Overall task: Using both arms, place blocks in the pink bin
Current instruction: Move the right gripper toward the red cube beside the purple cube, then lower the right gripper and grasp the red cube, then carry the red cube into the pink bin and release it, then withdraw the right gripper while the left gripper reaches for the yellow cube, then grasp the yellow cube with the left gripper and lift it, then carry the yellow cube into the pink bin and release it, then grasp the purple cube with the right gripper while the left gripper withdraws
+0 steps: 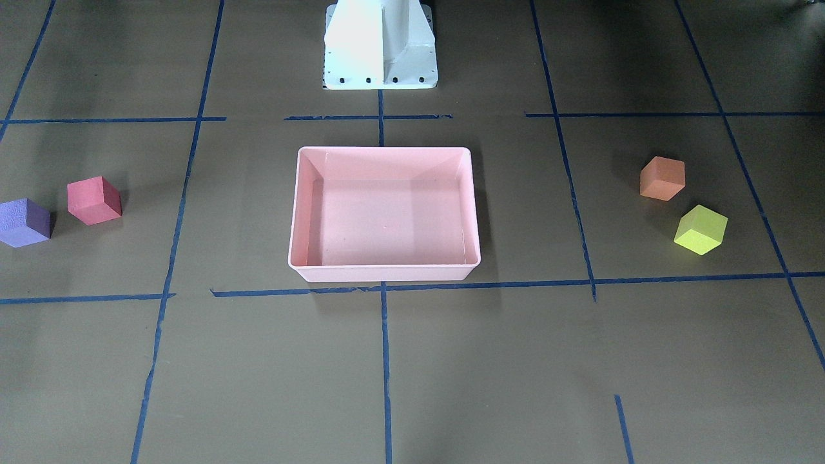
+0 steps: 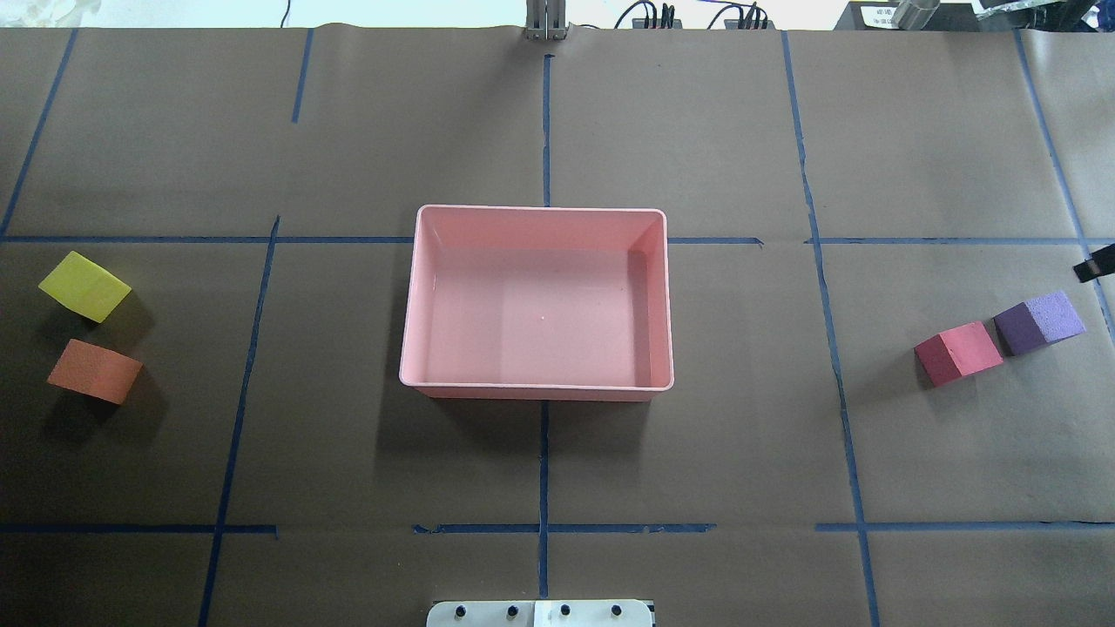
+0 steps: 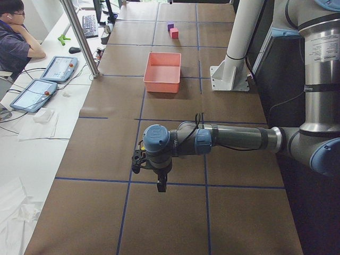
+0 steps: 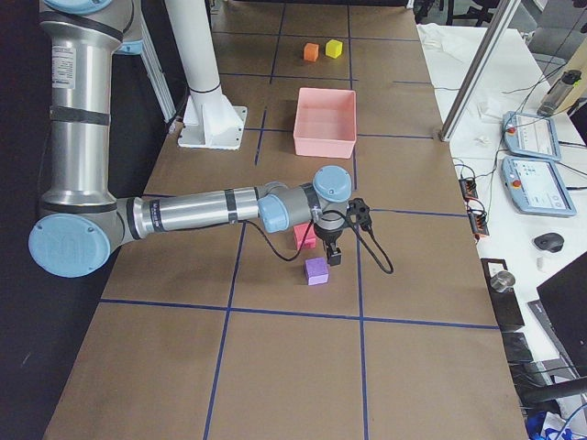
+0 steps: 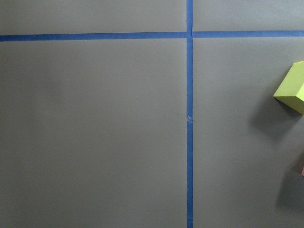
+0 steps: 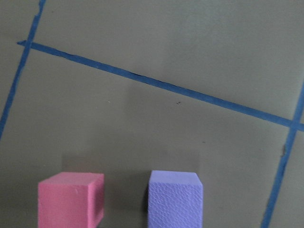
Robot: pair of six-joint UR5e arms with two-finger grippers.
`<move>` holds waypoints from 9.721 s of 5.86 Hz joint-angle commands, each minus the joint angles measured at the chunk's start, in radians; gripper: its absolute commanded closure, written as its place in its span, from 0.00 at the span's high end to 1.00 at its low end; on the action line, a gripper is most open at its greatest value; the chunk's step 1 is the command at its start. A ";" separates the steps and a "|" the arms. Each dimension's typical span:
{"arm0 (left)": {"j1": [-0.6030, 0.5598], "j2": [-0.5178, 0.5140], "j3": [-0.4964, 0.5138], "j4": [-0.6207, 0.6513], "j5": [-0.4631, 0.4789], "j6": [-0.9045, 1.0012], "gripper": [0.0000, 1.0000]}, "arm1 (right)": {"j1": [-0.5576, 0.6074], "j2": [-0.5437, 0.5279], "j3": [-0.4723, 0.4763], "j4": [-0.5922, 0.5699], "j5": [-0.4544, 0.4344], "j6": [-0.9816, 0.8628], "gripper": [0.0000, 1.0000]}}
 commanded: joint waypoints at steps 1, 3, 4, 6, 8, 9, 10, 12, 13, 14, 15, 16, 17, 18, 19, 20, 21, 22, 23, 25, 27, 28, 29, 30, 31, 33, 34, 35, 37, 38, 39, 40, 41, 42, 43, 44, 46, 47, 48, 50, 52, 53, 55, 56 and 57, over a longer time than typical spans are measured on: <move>0.000 0.000 0.000 0.001 0.000 0.000 1.00 | -0.193 0.031 0.001 0.096 -0.109 0.242 1.00; 0.000 0.000 0.000 0.001 -0.003 0.000 1.00 | -0.285 0.020 0.001 0.096 -0.176 0.270 1.00; 0.000 0.000 0.000 0.001 -0.002 0.000 1.00 | -0.305 0.015 -0.005 0.095 -0.183 0.268 1.00; 0.000 0.002 0.000 0.001 -0.002 0.000 1.00 | -0.348 0.006 -0.048 0.095 -0.188 0.261 1.00; 0.000 0.002 0.000 0.003 -0.002 0.000 1.00 | -0.381 0.011 -0.083 0.095 -0.208 0.262 0.95; 0.000 0.002 0.000 0.004 -0.002 0.000 1.00 | -0.381 0.011 -0.082 0.092 -0.207 0.261 0.43; 0.000 0.002 0.000 0.004 -0.002 0.000 1.00 | -0.378 0.014 -0.068 0.092 -0.194 0.261 0.37; 0.000 0.002 0.000 0.004 -0.003 0.000 1.00 | -0.369 0.021 0.044 0.078 -0.194 0.274 0.36; 0.000 0.002 -0.001 0.004 -0.006 0.000 1.00 | -0.367 0.059 0.082 0.055 -0.185 0.326 0.36; 0.000 0.002 -0.005 0.003 -0.006 0.000 1.00 | -0.367 0.190 0.108 -0.085 -0.181 0.409 0.36; 0.000 0.002 -0.012 0.003 -0.006 0.000 1.00 | -0.370 0.339 0.116 -0.242 -0.180 0.461 0.36; 0.000 0.002 -0.014 0.003 -0.006 0.000 1.00 | -0.441 0.473 0.107 -0.344 -0.190 0.565 0.36; 0.000 0.002 -0.015 0.003 -0.006 0.000 1.00 | -0.486 0.550 0.103 -0.370 -0.199 0.677 0.36; 0.000 0.002 -0.015 0.003 -0.006 0.000 1.00 | -0.544 0.622 0.086 -0.371 -0.214 0.812 0.36; 0.000 0.002 -0.017 0.003 -0.006 0.000 1.00 | -0.628 0.709 0.029 -0.371 -0.317 0.931 0.37; 0.000 0.002 -0.018 0.001 -0.006 0.000 1.00 | -0.670 0.769 -0.029 -0.370 -0.375 0.987 0.46; 0.003 0.024 -0.073 0.007 -0.005 0.000 1.00 | -0.678 0.778 -0.042 -0.370 -0.387 0.994 0.99; 0.012 0.052 -0.109 -0.003 -0.009 -0.002 1.00 | -0.678 0.778 -0.040 -0.370 -0.391 0.992 1.00; 0.020 0.007 -0.109 -0.022 -0.011 -0.006 1.00 | -0.669 0.776 -0.037 -0.370 -0.389 0.986 1.00; 0.063 -0.052 -0.066 -0.162 -0.011 -0.006 1.00 | -0.570 0.756 -0.034 -0.373 -0.321 0.919 1.00; 0.173 -0.060 -0.011 -0.337 -0.006 -0.008 1.00 | -0.443 0.669 -0.026 -0.373 -0.236 0.699 1.00; 0.258 -0.078 0.050 -0.405 -0.005 -0.008 1.00 | -0.380 0.606 -0.002 -0.373 -0.207 0.573 1.00; 0.276 -0.150 0.165 -0.506 -0.003 -0.008 1.00 | -0.290 0.541 0.006 -0.373 -0.146 0.388 1.00; 0.322 -0.185 0.249 -0.593 -0.003 -0.009 1.00 | -0.204 0.455 0.024 -0.371 -0.100 0.222 1.00; 0.346 -0.213 0.270 -0.603 -0.003 -0.072 1.00 | -0.128 0.352 0.059 -0.371 -0.089 0.058 1.00; 0.423 -0.213 0.310 -0.736 -0.002 -0.211 1.00 | -0.025 0.249 0.063 -0.371 -0.046 -0.148 1.00; 0.477 -0.213 0.314 -0.790 0.000 -0.298 1.00 | -0.020 0.244 0.060 -0.373 -0.044 -0.155 1.00; 0.500 -0.212 0.315 -0.801 0.001 -0.317 1.00 | -0.020 0.244 0.056 -0.373 -0.044 -0.155 1.00; 0.549 -0.210 0.345 -0.801 0.020 -0.333 1.00 | -0.022 0.238 0.055 -0.371 -0.044 -0.155 1.00; 0.567 -0.212 0.359 -0.801 0.076 -0.342 1.00 | -0.022 0.238 0.056 -0.371 -0.044 -0.155 1.00; 0.572 -0.215 0.350 -0.801 0.078 -0.389 0.79 | -0.022 0.238 0.058 -0.371 -0.044 -0.155 1.00; 0.572 -0.218 0.341 -0.801 0.077 -0.408 0.34 | -0.020 0.238 0.058 -0.371 -0.044 -0.155 1.00; 0.571 -0.221 0.312 -0.800 0.080 -0.410 0.27 | -0.020 0.236 0.060 -0.370 -0.044 -0.155 1.00; 0.569 -0.236 0.254 -0.789 0.081 -0.443 0.27 | -0.013 0.226 0.061 -0.367 -0.044 -0.170 1.00; 0.563 -0.288 0.235 -0.787 0.081 -0.542 0.27 | 0.007 0.207 0.061 -0.368 -0.042 -0.213 1.00; 0.565 -0.342 0.217 -0.786 0.081 -0.652 0.27 | 0.012 0.190 0.064 -0.362 -0.018 -0.209 1.00; 0.601 -0.484 0.117 -0.612 0.083 -0.872 0.27 | 0.023 0.161 0.090 -0.356 0.019 -0.204 1.00; 0.685 -0.570 0.021 -0.423 0.133 -0.964 0.27 | 0.023 0.147 0.105 -0.358 0.008 -0.204 1.00; 0.819 -0.663 -0.042 -0.234 0.244 -1.050 0.27 | 0.021 0.146 0.104 -0.358 0.007 -0.206 1.00; 0.986 -0.851 -0.012 -0.065 0.382 -1.265 0.28 | 0.021 0.130 0.093 -0.356 -0.022 -0.233 1.00; 1.019 -0.862 -0.015 -0.066 0.415 -1.304 1.00 | 0.018 0.014 0.043 -0.169 -0.030 -0.272 1.00; 1.026 -0.858 -0.015 -0.077 0.416 -1.302 1.00 | 0.009 -0.033 -0.014 -0.031 -0.038 -0.208 1.00; 1.032 -0.859 -0.017 -0.082 0.416 -1.304 1.00 | -0.101 -0.060 -0.052 0.104 -0.122 0.013 1.00; 1.032 -0.859 -0.017 -0.080 0.416 -1.304 1.00 | -0.135 -0.060 -0.110 0.174 -0.154 0.038 1.00; 1.034 -0.859 -0.018 -0.080 0.416 -1.304 1.00 | -0.151 -0.060 -0.190 0.242 -0.157 0.037 1.00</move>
